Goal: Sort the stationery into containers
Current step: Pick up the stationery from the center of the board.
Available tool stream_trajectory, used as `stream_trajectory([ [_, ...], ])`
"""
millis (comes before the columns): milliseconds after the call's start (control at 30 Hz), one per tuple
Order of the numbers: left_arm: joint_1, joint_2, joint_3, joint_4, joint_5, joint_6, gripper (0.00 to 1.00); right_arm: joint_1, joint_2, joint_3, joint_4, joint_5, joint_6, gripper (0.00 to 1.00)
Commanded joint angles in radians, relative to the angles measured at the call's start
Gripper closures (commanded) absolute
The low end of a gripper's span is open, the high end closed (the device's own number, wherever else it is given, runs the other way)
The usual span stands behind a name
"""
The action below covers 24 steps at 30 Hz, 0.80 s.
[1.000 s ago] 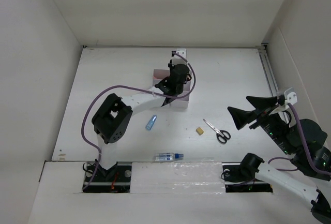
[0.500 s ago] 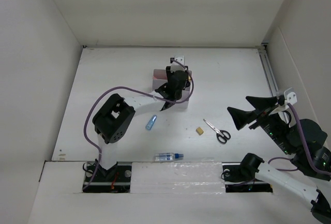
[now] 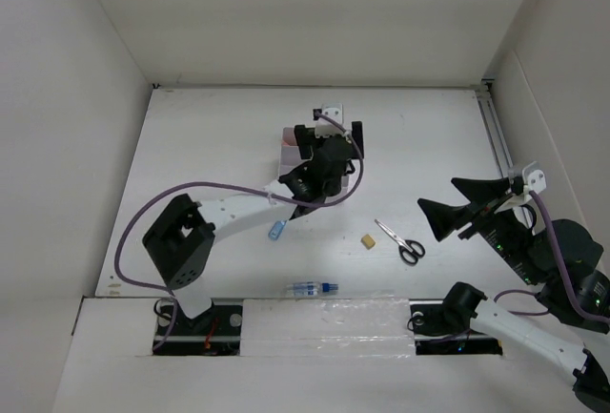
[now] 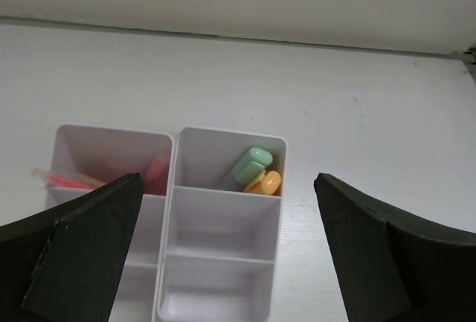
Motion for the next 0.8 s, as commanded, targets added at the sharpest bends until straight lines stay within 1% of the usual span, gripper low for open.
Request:
stream_trajectory([
  [0, -0.035, -0.119, 0.082, -0.170, -0.118, -0.053, 0.00, 0.007, -0.001, -0.004, 0.030, -0.011, -0.007, 0.00],
  [33, -0.035, -0.120, 0.138, -0.254, -0.118, -0.090, 0.00, 0.007, 0.008, -0.004, 0.030, -0.011, -0.007, 0.00],
  [67, -0.035, -0.142, 0.159, -0.418, -0.130, -0.127, 0.00, 0.007, 0.008, -0.004, 0.030, -0.011, -0.007, 0.00],
  [133, -0.035, -0.164, 0.173, -0.557, -0.130, -0.234, 0.00, 0.007, 0.017, -0.004, 0.030, -0.011, -0.007, 0.00],
  [167, -0.035, -0.197, 0.156, -0.650, -0.130, -0.261, 0.00, 0.007, 0.017, -0.004, 0.030, -0.011, -0.007, 0.00],
  [233, -0.035, -0.242, 0.078, -0.707, -0.077, -0.310, 0.00, 0.007, 0.017, -0.015, 0.030, -0.032, -0.007, 0.00],
  [267, -0.023, -0.267, 0.046, -0.730, -0.042, -0.322, 0.00, 0.007, 0.017, -0.015, 0.041, -0.042, -0.007, 0.00],
  [300, -0.010, -0.321, 0.009, -0.753, 0.031, -0.322, 0.00, 0.007, 0.017, -0.025, 0.053, -0.058, -0.007, 0.00],
  [333, -0.009, -0.352, -0.028, -0.754, 0.059, -0.337, 0.00, 0.007, 0.008, -0.039, 0.053, -0.071, -0.007, 0.00],
  [367, 0.000, -0.385, -0.100, -0.769, 0.076, -0.348, 0.00, 0.007, 0.008, -0.039, 0.068, -0.081, -0.007, 0.00],
  [400, 0.000, -0.449, -0.134, -0.781, 0.077, -0.382, 0.00, 0.007, 0.008, -0.051, 0.068, -0.095, -0.007, 0.00],
  [433, 0.010, -0.484, -0.169, -0.781, 0.136, -0.382, 0.00, 0.007, 0.008, -0.062, 0.094, -0.124, -0.019, 0.00],
  [467, 0.011, -0.520, -0.206, -0.766, 0.159, -0.371, 0.00, 0.007, 0.008, -0.062, 0.095, -0.140, -0.019, 0.00],
  [500, 0.011, -0.553, -0.276, -0.754, 0.184, -0.371, 0.00, 0.007, 0.017, -0.062, 0.104, -0.150, -0.019, 0.00],
  [533, 0.011, -0.611, -0.309, -0.720, 0.237, -0.345, 0.00, 0.007, 0.017, -0.062, 0.104, -0.169, -0.028, 0.00],
  [567, 0.011, -0.635, -0.338, -0.703, 0.271, -0.332, 0.00, 0.007, 0.028, -0.062, 0.104, -0.180, -0.028, 0.00],
  [633, 0.011, -0.662, -0.395, -0.703, 0.339, -0.331, 0.00, 0.007, 0.037, -0.062, 0.113, -0.198, -0.028, 0.00],
  [700, 0.011, -0.663, -0.419, -0.715, 0.357, -0.371, 0.00, 0.007, 0.037, -0.062, 0.113, -0.229, -0.028, 0.00],
  [767, 0.011, -0.612, -0.455, -0.724, 0.366, -0.415, 0.00, 0.007, 0.037, -0.062, 0.113, -0.242, -0.028, 0.00],
])
